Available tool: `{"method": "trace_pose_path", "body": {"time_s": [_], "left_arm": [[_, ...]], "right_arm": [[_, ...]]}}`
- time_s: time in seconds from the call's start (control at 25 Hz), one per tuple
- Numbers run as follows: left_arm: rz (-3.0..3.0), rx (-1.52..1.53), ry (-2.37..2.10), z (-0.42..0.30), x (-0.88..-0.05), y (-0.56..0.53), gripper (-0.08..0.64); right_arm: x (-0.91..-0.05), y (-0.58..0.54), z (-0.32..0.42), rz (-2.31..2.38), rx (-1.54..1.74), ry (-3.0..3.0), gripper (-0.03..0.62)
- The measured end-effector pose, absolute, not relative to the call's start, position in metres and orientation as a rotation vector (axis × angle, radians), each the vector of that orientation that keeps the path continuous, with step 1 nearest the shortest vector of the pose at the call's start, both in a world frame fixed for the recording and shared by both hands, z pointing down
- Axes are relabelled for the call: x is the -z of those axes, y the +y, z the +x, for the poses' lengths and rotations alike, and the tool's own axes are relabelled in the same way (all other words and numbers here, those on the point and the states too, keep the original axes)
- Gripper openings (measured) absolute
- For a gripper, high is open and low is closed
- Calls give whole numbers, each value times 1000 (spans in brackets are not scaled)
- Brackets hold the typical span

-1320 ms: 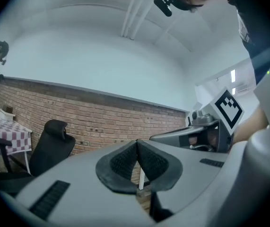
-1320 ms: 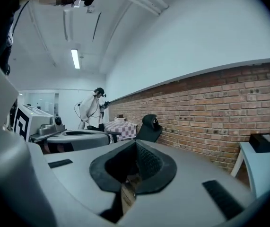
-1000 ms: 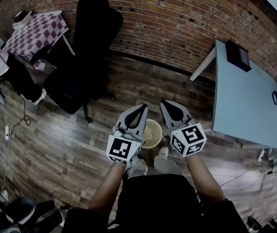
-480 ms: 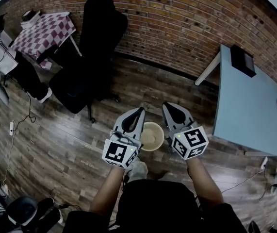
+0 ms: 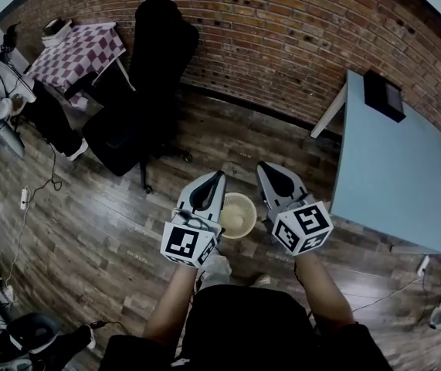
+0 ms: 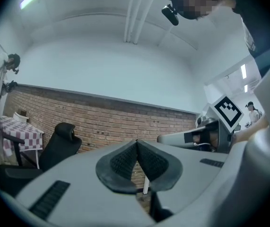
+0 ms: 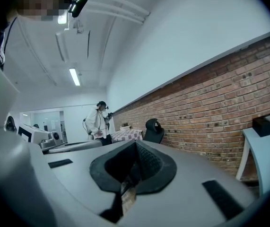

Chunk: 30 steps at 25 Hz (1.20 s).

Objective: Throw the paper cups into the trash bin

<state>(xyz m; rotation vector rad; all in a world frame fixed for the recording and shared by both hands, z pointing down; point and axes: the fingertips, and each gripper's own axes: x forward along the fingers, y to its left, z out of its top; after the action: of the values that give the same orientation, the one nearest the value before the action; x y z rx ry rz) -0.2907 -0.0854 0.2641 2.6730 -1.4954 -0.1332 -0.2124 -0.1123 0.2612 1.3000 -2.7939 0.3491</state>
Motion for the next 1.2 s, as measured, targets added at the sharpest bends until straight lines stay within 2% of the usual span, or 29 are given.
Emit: {"method": "trace_pose_path", "body": {"time_s": [1.2], "left_arm": [[2686,156,-1592,-192,-233,31,9]], "right_arm": [[-225,4,-125,1215,-237,-2927,2]]}}
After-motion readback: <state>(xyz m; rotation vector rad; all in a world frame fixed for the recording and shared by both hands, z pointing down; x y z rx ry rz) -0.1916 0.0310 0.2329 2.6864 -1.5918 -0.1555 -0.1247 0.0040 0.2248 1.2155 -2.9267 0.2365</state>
